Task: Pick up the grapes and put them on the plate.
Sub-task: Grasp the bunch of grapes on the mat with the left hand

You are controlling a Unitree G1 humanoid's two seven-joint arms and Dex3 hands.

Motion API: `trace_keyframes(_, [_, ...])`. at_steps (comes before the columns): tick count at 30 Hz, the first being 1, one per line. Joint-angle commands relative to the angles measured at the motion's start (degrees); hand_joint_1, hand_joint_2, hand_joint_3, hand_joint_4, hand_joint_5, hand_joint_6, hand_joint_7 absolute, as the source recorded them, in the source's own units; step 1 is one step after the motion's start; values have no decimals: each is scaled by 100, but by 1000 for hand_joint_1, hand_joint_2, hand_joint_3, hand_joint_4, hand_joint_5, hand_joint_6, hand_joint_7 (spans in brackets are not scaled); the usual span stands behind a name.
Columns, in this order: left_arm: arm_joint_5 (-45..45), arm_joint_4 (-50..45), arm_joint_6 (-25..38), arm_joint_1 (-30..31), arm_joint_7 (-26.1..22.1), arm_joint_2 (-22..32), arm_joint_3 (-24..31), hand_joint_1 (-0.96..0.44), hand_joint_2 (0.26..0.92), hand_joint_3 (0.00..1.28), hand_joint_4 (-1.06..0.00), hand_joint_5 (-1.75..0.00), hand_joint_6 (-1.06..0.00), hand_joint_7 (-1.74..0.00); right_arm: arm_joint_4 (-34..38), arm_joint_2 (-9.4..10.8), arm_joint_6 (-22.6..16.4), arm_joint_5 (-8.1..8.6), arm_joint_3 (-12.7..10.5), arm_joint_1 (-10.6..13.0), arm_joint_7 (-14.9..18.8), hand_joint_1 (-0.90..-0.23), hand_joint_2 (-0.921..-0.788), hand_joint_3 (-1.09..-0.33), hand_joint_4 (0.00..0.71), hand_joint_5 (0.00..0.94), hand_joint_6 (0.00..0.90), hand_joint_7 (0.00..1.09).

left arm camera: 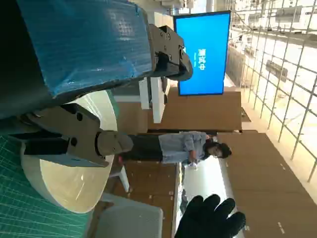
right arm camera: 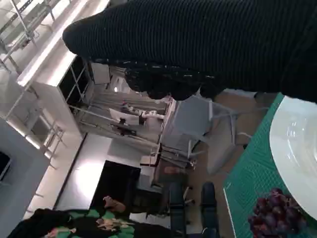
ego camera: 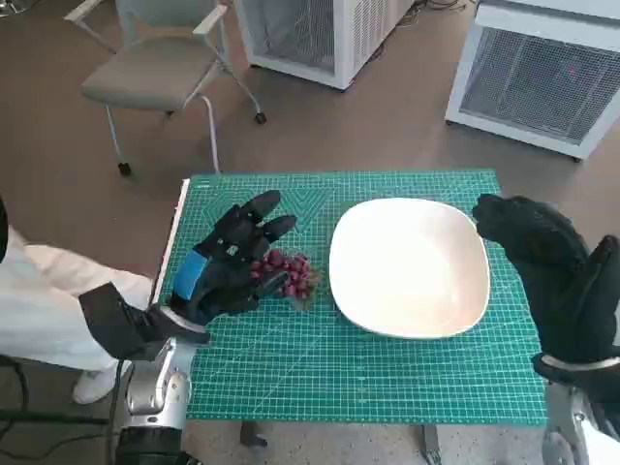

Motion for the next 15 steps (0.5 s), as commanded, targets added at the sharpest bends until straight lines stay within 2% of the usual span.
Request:
trace_keyframes(1, [4, -49, -80, 2, -39, 72, 17, -182, 921, 24, -50, -657, -213, -339, 20, 18, 96, 19, 22, 113, -38, -551, -921, -563, 471, 34, 83, 706])
trace_keyframes(15, [92, 25, -222, -13, -23, 101, -13, -185, 913, 1, -65, -611, -212, -300, 74, 28, 89, 40, 15, 89, -29, -554, -921, -563, 471, 33, 83, 706])
